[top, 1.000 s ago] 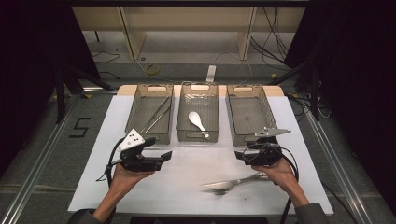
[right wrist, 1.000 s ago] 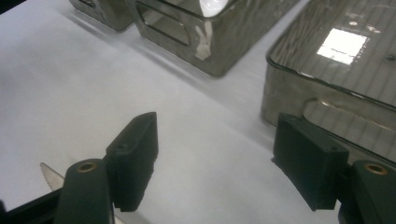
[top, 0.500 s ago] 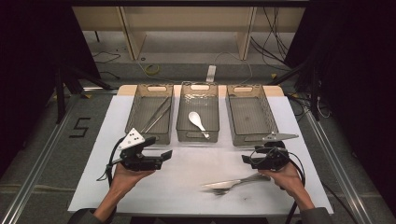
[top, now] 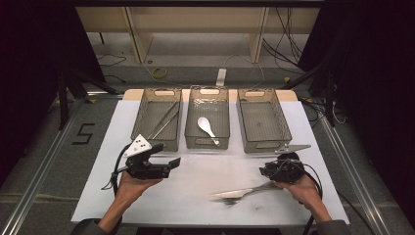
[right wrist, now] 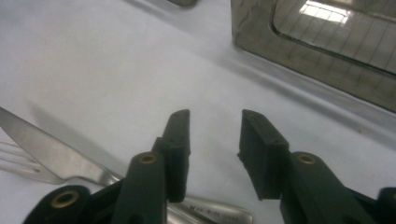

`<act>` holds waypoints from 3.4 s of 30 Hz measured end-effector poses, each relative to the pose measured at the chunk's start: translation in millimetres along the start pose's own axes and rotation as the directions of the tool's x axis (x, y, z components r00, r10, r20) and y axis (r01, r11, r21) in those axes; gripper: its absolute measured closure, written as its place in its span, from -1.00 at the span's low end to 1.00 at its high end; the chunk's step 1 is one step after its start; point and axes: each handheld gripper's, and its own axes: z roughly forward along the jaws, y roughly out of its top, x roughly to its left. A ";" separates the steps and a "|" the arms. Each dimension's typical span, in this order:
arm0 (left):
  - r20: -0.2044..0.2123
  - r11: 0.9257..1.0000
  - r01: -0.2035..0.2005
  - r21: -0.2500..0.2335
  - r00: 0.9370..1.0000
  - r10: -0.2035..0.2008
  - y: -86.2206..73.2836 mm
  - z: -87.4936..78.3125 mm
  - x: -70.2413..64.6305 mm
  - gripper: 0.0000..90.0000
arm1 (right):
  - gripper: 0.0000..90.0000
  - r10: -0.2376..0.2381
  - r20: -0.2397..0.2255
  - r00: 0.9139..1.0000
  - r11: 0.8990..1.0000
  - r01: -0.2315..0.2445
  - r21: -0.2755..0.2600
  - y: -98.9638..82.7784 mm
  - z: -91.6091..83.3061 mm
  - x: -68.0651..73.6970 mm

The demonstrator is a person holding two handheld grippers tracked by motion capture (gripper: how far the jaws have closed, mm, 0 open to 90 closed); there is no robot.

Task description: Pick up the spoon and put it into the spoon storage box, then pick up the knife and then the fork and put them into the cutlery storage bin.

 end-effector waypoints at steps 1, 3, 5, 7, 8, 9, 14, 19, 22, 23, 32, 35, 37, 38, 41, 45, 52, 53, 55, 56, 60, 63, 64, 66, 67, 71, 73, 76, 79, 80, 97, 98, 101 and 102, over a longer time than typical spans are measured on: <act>0.000 1.000 0.000 0.000 1.000 0.000 0.0 0.0 0.1 -0.66 | 0.51 -0.003 0.000 1.000 1.000 0.003 0.010 -0.7 0.7 0.0; 0.001 1.000 0.000 0.002 1.000 0.000 0.0 -0.3 0.5 -0.66 | 0.58 -0.014 0.000 1.000 0.999 0.014 0.031 -2.0 2.4 -0.3; 0.001 1.000 0.001 0.000 1.000 -0.001 0.1 -0.2 0.3 -0.66 | 0.66 -0.029 0.004 1.000 0.998 0.028 0.049 -3.2 3.8 -0.4; 0.001 1.000 0.001 0.001 1.000 -0.001 0.1 0.1 0.2 -0.66 | 0.75 -0.039 0.009 0.999 0.997 0.038 0.067 -4.3 4.6 0.3; 0.001 1.000 0.001 0.001 1.000 -0.001 0.0 0.2 0.1 -0.66 | 0.80 -0.045 0.011 0.999 0.996 0.044 0.075 -4.8 5.0 0.4; 0.001 1.000 0.000 0.002 1.000 0.000 0.0 0.2 0.1 -0.66 | 0.84 -0.050 0.014 0.999 0.996 0.049 0.079 -5.4 5.8 0.3; 0.000 1.000 0.000 0.001 1.000 0.000 0.0 0.1 0.2 -0.66 | 1.00 -0.045 0.018 0.999 0.992 0.042 0.119 -7.3 7.5 -1.1; 0.002 1.000 0.001 0.001 1.000 -0.001 0.1 0.4 0.1 -0.66 | 1.00 -0.039 0.032 0.999 0.987 0.033 0.156 -10.4 10.6 -4.9; 0.001 1.000 -0.001 0.003 1.000 0.001 0.0 0.3 0.2 -0.66 | 1.00 -0.040 0.025 0.999 0.985 0.035 0.169 -11.0 11.2 -5.0; 0.002 1.000 0.000 0.002 1.000 0.000 0.0 0.3 0.2 -0.66 | 1.00 -0.041 0.026 0.999 0.985 0.036 0.171 -11.2 11.8 -4.6; 0.000 1.000 0.000 0.002 1.000 0.000 -0.1 0.0 0.4 -0.66 | 1.00 -0.040 0.012 0.999 0.983 0.037 0.180 -12.9 9.7 -3.3; 0.002 1.000 0.001 0.002 1.000 -0.001 -0.2 -0.3 -0.2 -0.66 | 1.00 -0.033 0.011 0.999 0.982 0.030 0.187 -14.0 8.8 -2.5; 0.001 1.000 -0.001 0.002 1.000 0.001 -0.1 -0.2 0.2 -0.66 | 1.00 -0.032 0.009 0.999 0.981 0.030 0.189 -14.9 7.7 -2.5; 0.000 1.000 -0.001 0.002 1.000 0.001 -0.1 0.0 0.2 -0.66 | 1.00 -0.028 0.008 1.000 0.981 0.026 0.191 -15.5 7.2 -2.3; 0.000 1.000 0.000 0.003 1.000 0.000 -0.1 0.1 -0.1 -0.66 | 1.00 -0.026 0.006 1.000 0.980 0.025 0.199 -17.3 5.3 -1.2; -0.003 1.000 -0.001 0.004 1.000 0.001 -0.1 0.1 0.5 -0.66 | 1.00 -0.030 0.002 1.000 0.978 0.029 0.207 -20.5 2.4 1.1; -0.004 1.000 -0.003 0.006 1.000 0.003 -0.1 0.1 -0.2 -0.66 | 1.00 -0.041 -0.012 0.999 0.974 0.043 0.224 -27.9 -3.7 8.5; -0.004 1.000 -0.005 0.006 1.000 0.005 -0.1 0.3 -0.4 -0.66 | 1.00 -0.044 -0.013 0.999 0.973 0.046 0.228 -29.2 -4.8 9.7; -0.005 1.000 -0.012 0.008 1.000 0.012 -0.2 0.4 -1.0 -0.66 | 1.00 -0.050 -0.016 0.999 0.970 0.052 0.236 -31.4 -6.9 12.2; -0.003 1.000 -0.011 0.006 1.000 0.011 -0.1 0.3 -1.3 -0.66 | 1.00 -0.056 -0.014 0.998 0.969 0.057 0.240 -32.5 -7.9 13.9; -0.003 1.000 -0.011 0.004 1.000 0.011 -0.7 -1.0 -1.0 -0.66 | 1.00 -0.067 -0.023 0.997 0.964 0.071 0.258 -36.7 -11.8 19.7; -0.002 1.000 -0.009 0.005 1.000 0.009 -0.9 -1.0 -0.3 -0.66 | 1.00 -0.079 -0.023 0.997 0.960 0.082 0.269 -38.9 -13.9 23.3; 0.000 1.000 -0.012 0.006 1.000 0.012 -0.8 -0.4 -0.4 -0.66 | 1.00 -0.082 -0.020 0.996 0.959 0.084 0.272 -38.8 -14.1 24.0; 0.001 1.000 -0.014 0.008 1.000 0.014 -0.8 0.6 -1.5 -0.66 | 0.99 -0.096 -0.011 0.995 0.955 0.095 0.280 -37.6 -14.5 25.2; -0.001 1.000 -0.018 0.010 1.000 0.018 -0.9 0.7 -2.0 -0.66 | 0.87 -0.099 -0.012 0.995 0.956 0.099 0.275 -36.5 -15.6 26.0; -0.002 1.000 -0.014 0.009 1.000 0.014 -0.9 0.9 -1.3 -0.66 | 0.52 -0.127 -0.037 0.991 0.964 0.132 0.231 -27.9 -23.0 33.4; -0.001 1.000 -0.014 0.008 1.000 0.014 -0.9 1.1 -1.1 -0.66 | 0.40 -0.158 -0.050 0.986 0.963 0.165 0.212 -23.3 -25.8 39.9; 0.000 1.000 -0.016 0.011 1.000 0.016 -0.9 1.4 -1.4 -0.66 | 0.10 -0.203 -0.081 0.976 0.957 0.215 0.194 -17.7 -27.1 52.6; 0.000 1.000 -0.020 0.012 1.000 0.020 -0.8 1.2 -1.2 -0.66 | 0.04 -0.246 -0.090 0.965 0.941 0.260 0.216 -14.9 -21.5 63.9; 0.000 1.000 -0.017 0.009 1.000 0.017 -0.9 1.1 -1.4 -0.66 | 0.02 -0.253 -0.099 0.962 0.935 0.269 0.229 -14.5 -19.3 66.3; -0.006 1.000 -0.013 0.002 1.000 0.013 -1.0 0.7 -0.9 -0.66 | 0.24 -0.318 -0.096 0.943 0.885 0.332 0.327 -16.7 2.8 70.3; -0.006 1.000 -0.012 0.002 1.000 0.012 -1.0 0.8 -1.0 -0.66 | 0.27 -0.324 -0.098 0.941 0.881 0.338 0.332 -16.6 2.8 70.6; -0.008 1.000 -0.012 0.002 1.000 0.012 -1.0 0.8 -0.9 -0.66 | 0.37 -0.340 -0.102 0.935 0.871 0.354 0.340 -16.6 4.1 71.3; -0.008 1.000 -0.013 0.002 1.000 0.013 -1.0 0.7 -0.8 -0.66 | 0.40 -0.346 -0.109 0.932 0.867 0.362 0.342 -16.4 5.0 71.1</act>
